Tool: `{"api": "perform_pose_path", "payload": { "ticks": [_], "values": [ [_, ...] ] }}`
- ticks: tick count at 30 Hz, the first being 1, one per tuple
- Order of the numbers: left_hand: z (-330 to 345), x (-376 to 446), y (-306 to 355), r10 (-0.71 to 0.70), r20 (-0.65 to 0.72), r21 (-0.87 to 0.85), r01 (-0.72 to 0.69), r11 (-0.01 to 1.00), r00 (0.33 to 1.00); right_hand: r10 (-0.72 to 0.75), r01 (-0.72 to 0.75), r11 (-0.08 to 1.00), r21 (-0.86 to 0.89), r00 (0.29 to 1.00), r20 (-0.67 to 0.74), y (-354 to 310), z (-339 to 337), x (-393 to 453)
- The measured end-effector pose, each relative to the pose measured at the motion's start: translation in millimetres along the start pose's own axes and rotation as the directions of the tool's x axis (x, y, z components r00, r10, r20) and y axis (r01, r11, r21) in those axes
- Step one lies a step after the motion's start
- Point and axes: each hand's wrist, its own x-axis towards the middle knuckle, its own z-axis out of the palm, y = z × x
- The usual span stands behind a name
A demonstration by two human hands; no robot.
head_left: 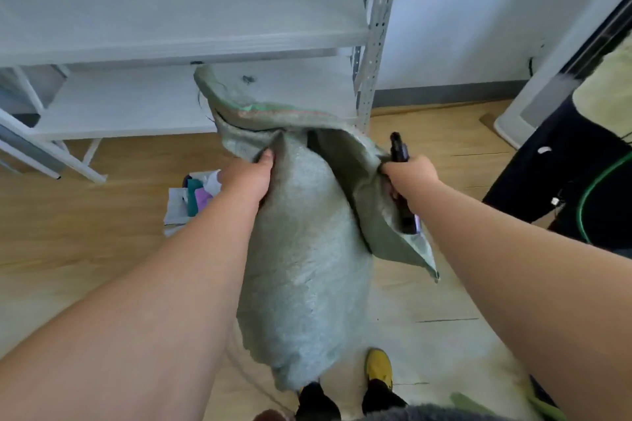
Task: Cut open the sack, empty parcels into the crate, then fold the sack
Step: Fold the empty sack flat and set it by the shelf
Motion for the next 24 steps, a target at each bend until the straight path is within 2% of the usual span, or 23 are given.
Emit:
{"api": "perform_pose_path", "payload": {
  "ticks": [2, 3, 5, 7, 8, 9, 11, 12, 15, 17, 19, 21, 24],
  "values": [
    [8.2, 2.0, 4.6, 0.103, -0.018, 0.059, -0.102, 0.993, 0.995, 0.198, -0.192, 0.915, 0.356, 0.980, 0.018, -11.1, -12.4, 1.1],
    [13.8, -2.9, 7.8, 0.170, 0.023, 0.071, -0.171, 0.983, 0.985, 0.257, -0.259, 0.845, 0.469, 0.964, 0.070, -15.8, -17.7, 0.8],
    [28.0, -18.3, 12.8, 0.299, 0.184, 0.166, -0.329, 0.930, 0.937, 0.300, -0.336, 0.738, 0.586, 0.940, 0.161, -22.7, -26.0, 0.9],
    [39.1, -36.8, 16.4, 0.387, 0.383, 0.120, -0.460, 0.880, 0.839, 0.300, -0.360, 0.674, 0.645, 0.931, 0.207, -30.2, -32.6, -1.7],
    [42.9, -44.7, 17.6, 0.390, 0.508, 0.030, -0.469, 0.883, 0.768, 0.296, -0.359, 0.648, 0.671, 0.931, 0.212, -34.0, -34.8, -2.6],
    [47.3, -48.7, 17.4, 0.364, 0.630, -0.038, -0.441, 0.897, 0.686, 0.288, -0.358, 0.622, 0.696, 0.932, 0.221, -37.9, -36.7, -5.4],
    [56.5, -55.3, 10.8, 0.288, 0.788, -0.043, -0.417, 0.908, 0.544, 0.261, -0.353, 0.558, 0.751, 0.934, 0.246, -42.9, -37.4, -9.1],
    [59.6, -59.5, 8.3, 0.262, 0.814, -0.013, -0.435, 0.900, 0.518, 0.247, -0.352, 0.538, 0.766, 0.935, 0.256, -44.9, -36.9, -11.2],
    [67.6, -67.2, 7.3, 0.232, 0.784, 0.045, -0.426, 0.903, 0.575, 0.205, -0.359, 0.499, 0.789, 0.933, 0.295, -49.2, -34.2, -17.5],
    [65.3, -72.4, 14.3, 0.225, 0.741, 0.020, -0.356, 0.934, 0.633, 0.169, -0.347, 0.537, 0.769, 0.937, 0.305, -51.9, -34.7, -21.6],
    [57.0, -70.2, 25.0, 0.177, 0.682, -0.100, -0.150, 0.984, 0.709, 0.155, -0.288, 0.703, 0.650, 0.954, 0.255, -51.2, -36.0, -22.5],
    [46.8, -58.1, 36.6, 0.129, 0.634, -0.285, 0.076, 0.956, 0.762, 0.078, -0.163, 0.869, 0.468, 0.978, 0.196, -46.6, -37.1, -23.0],
    [29.5, -37.4, 50.8, 0.058, 0.573, -0.441, 0.248, 0.862, 0.817, -0.141, 0.060, 0.961, 0.271, 0.947, 0.290, -43.0, -34.7, -38.6]
  ]
}}
